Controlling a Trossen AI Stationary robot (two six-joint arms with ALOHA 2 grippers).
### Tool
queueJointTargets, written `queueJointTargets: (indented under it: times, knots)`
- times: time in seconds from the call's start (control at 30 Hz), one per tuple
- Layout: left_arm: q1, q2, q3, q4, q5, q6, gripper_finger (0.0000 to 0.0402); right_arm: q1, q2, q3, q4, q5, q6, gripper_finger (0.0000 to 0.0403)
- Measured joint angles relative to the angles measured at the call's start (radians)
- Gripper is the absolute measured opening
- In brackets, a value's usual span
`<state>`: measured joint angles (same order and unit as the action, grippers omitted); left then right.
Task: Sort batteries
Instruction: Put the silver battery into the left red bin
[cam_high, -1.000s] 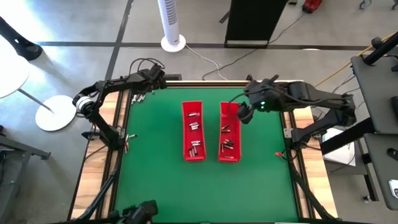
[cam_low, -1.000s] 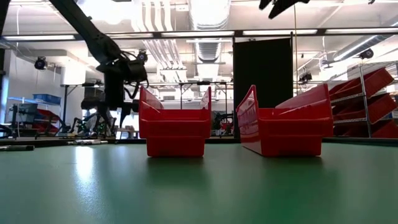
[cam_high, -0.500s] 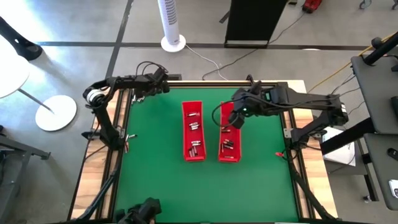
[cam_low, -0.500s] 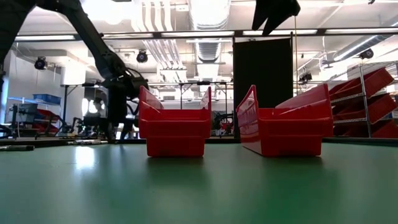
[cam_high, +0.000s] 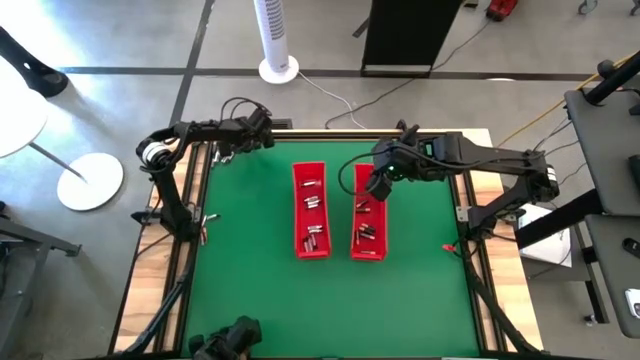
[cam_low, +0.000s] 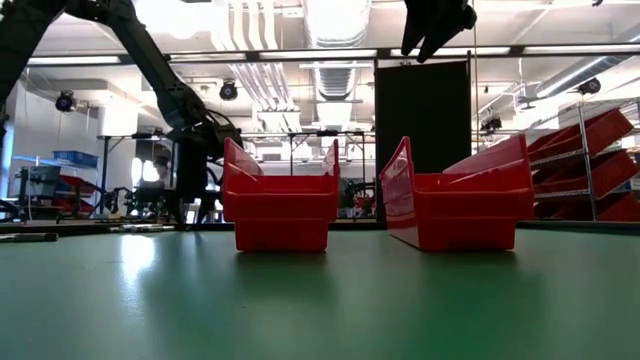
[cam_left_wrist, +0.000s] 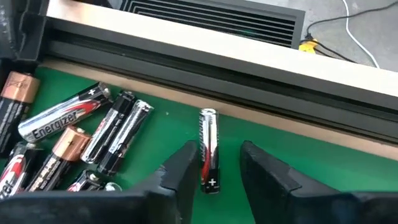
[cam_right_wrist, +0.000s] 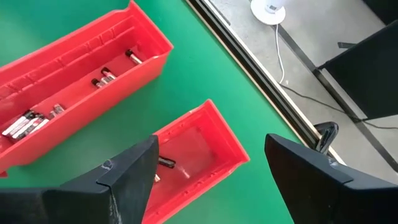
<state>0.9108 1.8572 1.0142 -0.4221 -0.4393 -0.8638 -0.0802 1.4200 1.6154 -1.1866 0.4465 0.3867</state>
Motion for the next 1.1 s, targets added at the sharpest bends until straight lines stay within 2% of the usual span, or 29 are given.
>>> queueJointTargets:
  times: [0.27,0.37,0.5,0.77,0.9,0.97,1.1]
  knots:
    - [0.001,-0.002,-0.004,0.004,0.052,0.061,0.0013,-0.013,-0.001,0.000,0.002,0.000,-0.048,0.0274]
    - [0.001,-0.021,-0.005,0.004,0.073,0.103,0.0014,-0.012,-0.004,0.000,0.002,0.000,-0.049,0.0271]
    - [-0.021,-0.077,-0.004,-0.024,0.154,0.216,0.0013,-0.013,-0.005,0.000,0.003,0.000,-0.075,0.0270]
    - [-0.141,-0.273,-0.005,-0.085,0.145,0.384,0.0007,-0.015,-0.005,0.000,0.014,0.000,-0.122,0.0280]
    - [-0.230,-0.394,-0.005,-0.100,0.181,0.468,0.0007,-0.015,-0.004,0.000,0.015,0.000,-0.164,0.0281]
    - [-0.282,-0.458,-0.002,-0.098,0.230,0.496,0.0006,-0.015,-0.004,0.000,0.016,0.000,-0.180,0.0279]
    - [-0.399,-0.562,0.000,-0.076,0.396,0.585,0.0006,-0.023,-0.007,0.000,0.015,0.000,-0.234,0.0270]
